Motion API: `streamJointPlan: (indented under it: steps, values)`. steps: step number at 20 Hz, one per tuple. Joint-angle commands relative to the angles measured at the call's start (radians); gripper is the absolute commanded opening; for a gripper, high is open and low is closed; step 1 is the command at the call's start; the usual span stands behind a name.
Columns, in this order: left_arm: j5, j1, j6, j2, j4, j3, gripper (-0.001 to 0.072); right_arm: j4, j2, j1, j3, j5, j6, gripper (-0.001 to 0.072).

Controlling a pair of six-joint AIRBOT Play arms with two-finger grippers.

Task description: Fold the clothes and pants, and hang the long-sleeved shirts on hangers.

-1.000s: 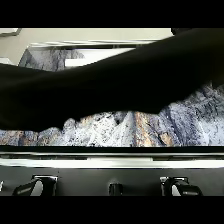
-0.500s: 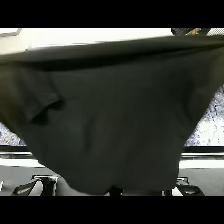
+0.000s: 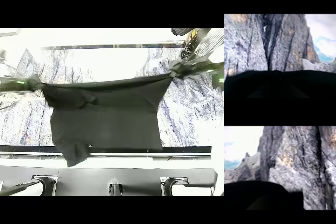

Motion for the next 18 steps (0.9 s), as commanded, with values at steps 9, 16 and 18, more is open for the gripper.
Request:
streamJointPlan:
  steps: [9, 16, 18]
  values:
    - [-0.072, -0.028, 0.068, -0.299, 0.003, 0.119, 0.0015, -0.018, -0.226, 0.0, 0.002, -0.039, -0.026, 0.0026]
    - [-0.259, 0.002, 0.07, -0.328, 0.049, 0.122, 0.0015, -0.008, -0.272, 0.002, 0.0, 0.153, 0.015, 0.0026]
    - [-0.25, 0.0, 0.072, -0.346, 0.048, 0.122, 0.0015, 0.008, -0.302, 0.002, -0.001, 0.19, 0.015, 0.0026]
